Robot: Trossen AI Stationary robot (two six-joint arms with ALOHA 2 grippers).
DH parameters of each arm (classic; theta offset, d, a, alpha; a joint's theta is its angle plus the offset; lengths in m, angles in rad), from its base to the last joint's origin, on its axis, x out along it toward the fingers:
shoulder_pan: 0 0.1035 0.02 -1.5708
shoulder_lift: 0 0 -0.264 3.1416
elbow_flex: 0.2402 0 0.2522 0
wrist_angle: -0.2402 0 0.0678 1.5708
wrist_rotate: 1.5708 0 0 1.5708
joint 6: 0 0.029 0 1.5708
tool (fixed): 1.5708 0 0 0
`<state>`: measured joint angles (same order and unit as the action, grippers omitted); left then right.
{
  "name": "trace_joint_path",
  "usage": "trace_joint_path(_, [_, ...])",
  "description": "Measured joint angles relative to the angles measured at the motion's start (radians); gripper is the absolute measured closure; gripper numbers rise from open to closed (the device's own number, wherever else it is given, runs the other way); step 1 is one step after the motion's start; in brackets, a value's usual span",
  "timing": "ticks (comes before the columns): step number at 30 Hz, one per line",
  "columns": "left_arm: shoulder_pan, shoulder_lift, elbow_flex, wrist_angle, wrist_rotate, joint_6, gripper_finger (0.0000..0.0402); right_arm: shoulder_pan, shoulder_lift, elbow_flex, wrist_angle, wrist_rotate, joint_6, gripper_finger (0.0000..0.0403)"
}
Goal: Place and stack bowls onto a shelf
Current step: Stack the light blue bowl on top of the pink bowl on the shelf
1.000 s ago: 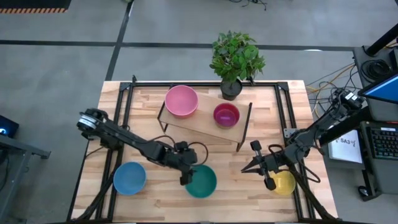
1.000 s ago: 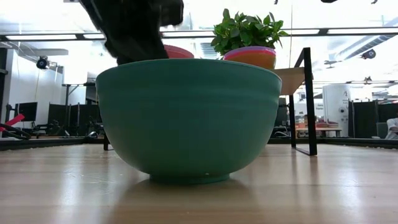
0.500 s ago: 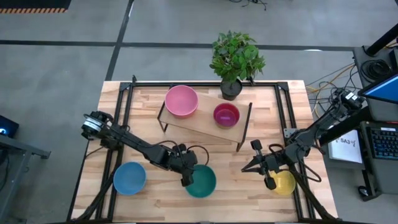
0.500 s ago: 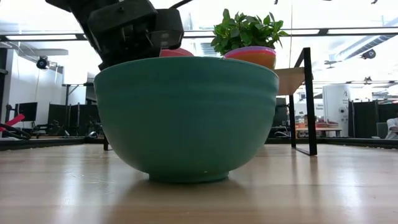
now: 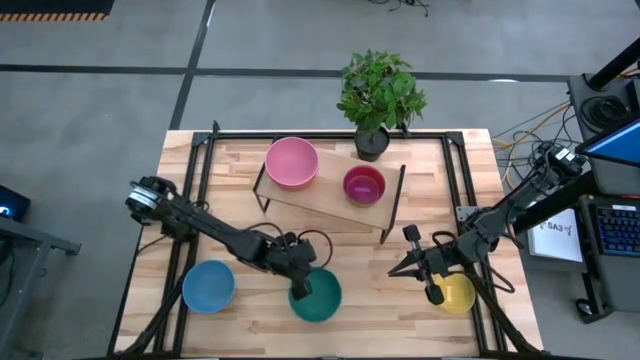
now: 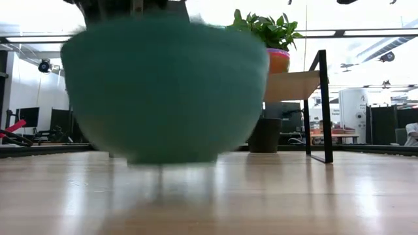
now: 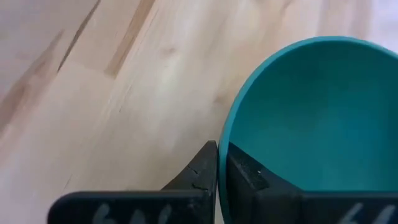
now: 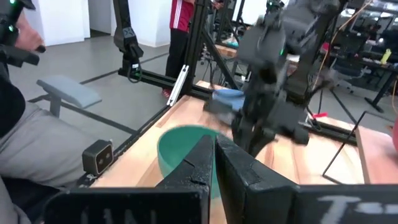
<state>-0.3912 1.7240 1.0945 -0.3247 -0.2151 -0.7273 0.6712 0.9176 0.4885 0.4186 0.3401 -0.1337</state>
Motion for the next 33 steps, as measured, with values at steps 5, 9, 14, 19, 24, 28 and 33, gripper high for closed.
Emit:
trace_joint_path(5, [0.009, -0.076, 0.075, -0.073, -0.007, 0.028, 0.04, 0.0, 0.0, 0.0, -0.002, 0.0, 0.003, 0.0394])
trace_joint_path(9, [0.044, -0.142, 0.168, -0.265, -0.081, 0.055, 0.0401, 0.0, 0.0, 0.0, -0.002, 0.0, 0.003, 0.0394])
trace_joint_path(14, [0.122, -0.236, 0.316, -0.517, -0.174, 0.065, 0.0401, 0.0, 0.0, 0.0, -0.002, 0.0, 0.01, 0.0394])
trace_joint_path(19, [0.222, -0.325, 0.439, -0.679, -0.234, 0.081, 0.0401, 0.0, 0.0, -0.001, -0.002, 0.0, 0.01, 0.0394])
trace_joint_path(24, [0.347, -0.39, 0.479, -0.73, -0.247, 0.115, 0.0401, 0.0, 0.0, -0.001, -0.002, 0.0, 0.01, 0.0394])
trace_joint_path(28, [0.468, -0.424, 0.479, -0.742, -0.247, 0.132, 0.0401, 0.0, 0.0, -0.001, -0.002, 0.0, 0.01, 0.0394])
trace_joint_path(33, [0.618, -0.419, 0.479, -0.74, -0.17, 0.183, 0.0401, 0.0, 0.0, -0.002, -0.002, 0.0, 0.01, 0.0394])
